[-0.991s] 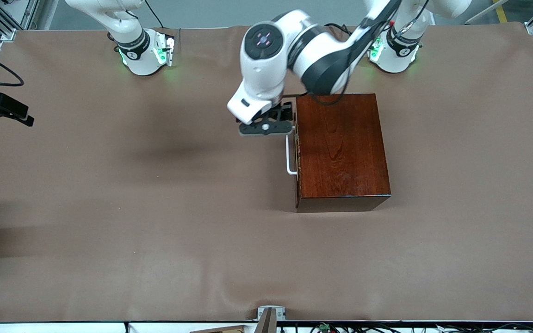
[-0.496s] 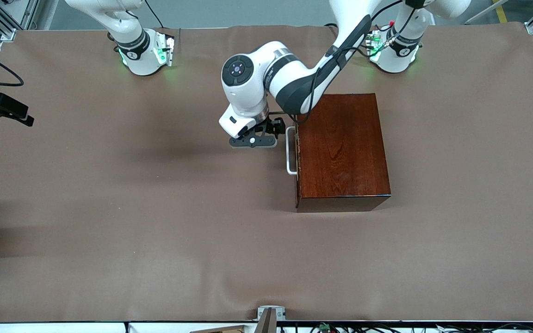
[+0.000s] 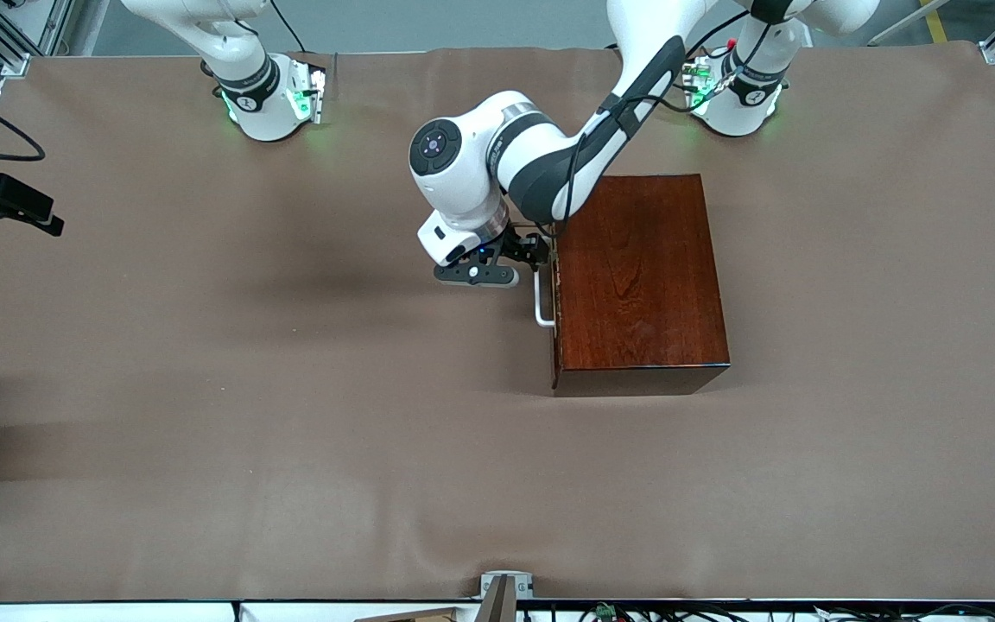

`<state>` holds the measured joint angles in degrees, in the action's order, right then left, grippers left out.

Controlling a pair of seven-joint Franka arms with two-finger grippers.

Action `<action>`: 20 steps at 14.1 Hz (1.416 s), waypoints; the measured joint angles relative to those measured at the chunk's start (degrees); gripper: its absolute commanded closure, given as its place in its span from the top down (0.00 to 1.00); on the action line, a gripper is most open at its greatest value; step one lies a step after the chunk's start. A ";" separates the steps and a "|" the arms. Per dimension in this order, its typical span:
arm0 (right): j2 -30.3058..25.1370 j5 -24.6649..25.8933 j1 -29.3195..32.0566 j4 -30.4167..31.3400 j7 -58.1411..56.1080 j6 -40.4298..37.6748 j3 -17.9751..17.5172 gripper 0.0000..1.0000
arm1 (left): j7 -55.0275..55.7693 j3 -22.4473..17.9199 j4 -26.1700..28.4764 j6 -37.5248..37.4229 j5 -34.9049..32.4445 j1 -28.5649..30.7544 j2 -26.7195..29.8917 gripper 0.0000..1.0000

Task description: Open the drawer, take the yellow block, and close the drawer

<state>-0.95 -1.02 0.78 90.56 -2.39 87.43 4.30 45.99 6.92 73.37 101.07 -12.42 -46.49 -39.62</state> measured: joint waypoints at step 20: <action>0.09 -0.05 -0.11 0.08 0.00 -0.04 -0.14 1.00 | 1.75 -0.52 0.32 3.44 -1.09 -0.01 -3.26 1.00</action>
<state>-0.86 -1.06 0.67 90.64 -2.39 87.39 4.16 47.74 6.40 73.68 104.51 -13.52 -46.50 -42.88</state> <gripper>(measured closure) 0.000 0.000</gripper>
